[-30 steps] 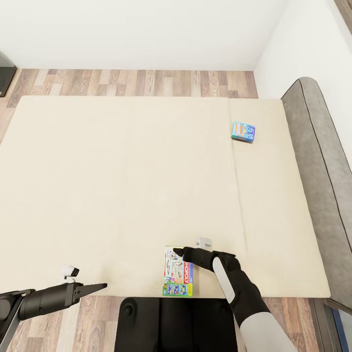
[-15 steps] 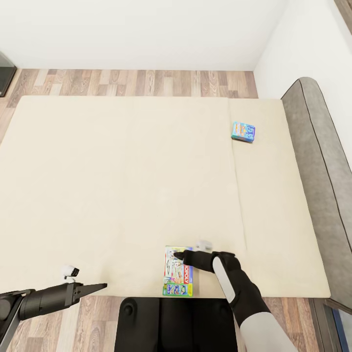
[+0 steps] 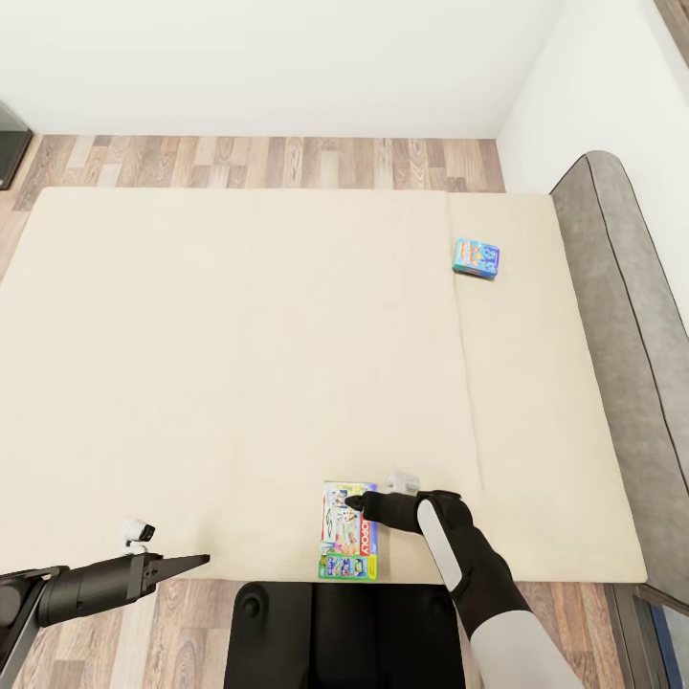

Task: Put all the toys in the child's room - the three board games (two on the bed and one on the table), the two jigsaw puzzles on the table, and the tennis ball on the table - inside the toy box on the table in the child's room.

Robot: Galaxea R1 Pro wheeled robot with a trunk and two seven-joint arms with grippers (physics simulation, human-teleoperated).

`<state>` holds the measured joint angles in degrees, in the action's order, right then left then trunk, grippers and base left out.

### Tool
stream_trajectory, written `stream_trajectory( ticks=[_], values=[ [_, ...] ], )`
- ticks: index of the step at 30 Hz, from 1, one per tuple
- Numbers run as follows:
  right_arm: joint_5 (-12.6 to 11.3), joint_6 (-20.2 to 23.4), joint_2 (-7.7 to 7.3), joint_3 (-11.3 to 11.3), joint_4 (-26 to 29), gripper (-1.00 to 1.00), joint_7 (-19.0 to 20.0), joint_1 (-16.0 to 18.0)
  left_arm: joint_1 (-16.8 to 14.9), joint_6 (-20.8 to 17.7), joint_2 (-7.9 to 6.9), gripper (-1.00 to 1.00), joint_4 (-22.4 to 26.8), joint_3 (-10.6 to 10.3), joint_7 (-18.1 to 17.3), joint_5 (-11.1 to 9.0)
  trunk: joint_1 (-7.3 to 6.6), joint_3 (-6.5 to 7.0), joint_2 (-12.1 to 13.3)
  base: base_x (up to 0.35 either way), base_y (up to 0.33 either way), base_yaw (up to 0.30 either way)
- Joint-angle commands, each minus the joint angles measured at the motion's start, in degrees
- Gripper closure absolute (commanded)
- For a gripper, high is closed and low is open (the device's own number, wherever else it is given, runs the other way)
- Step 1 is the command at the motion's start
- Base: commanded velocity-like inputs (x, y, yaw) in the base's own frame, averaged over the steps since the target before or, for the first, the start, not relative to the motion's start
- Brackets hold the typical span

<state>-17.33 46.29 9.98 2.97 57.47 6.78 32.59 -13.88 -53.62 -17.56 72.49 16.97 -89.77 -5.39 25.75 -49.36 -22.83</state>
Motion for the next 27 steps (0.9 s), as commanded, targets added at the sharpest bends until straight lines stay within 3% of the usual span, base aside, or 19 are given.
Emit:
stream_trajectory(
  ticks=[1,27],
  values=[
    [0.4,0.3,0.02,-0.1,0.1,-1.00,0.3,0.0,0.0,-0.6,-0.02,-1.00,0.0,0.0,-0.2,0.0,0.03,-0.06,-0.1,0.000,0.000,0.000],
    [0.4,1.2,0.02,0.0,-0.4,-1.00,0.2,0.1,0.0,-0.6,0.00,-1.00,0.0,0.0,-0.2,0.0,0.03,-0.06,-0.1,0.000,0.000,0.000]
  ],
)
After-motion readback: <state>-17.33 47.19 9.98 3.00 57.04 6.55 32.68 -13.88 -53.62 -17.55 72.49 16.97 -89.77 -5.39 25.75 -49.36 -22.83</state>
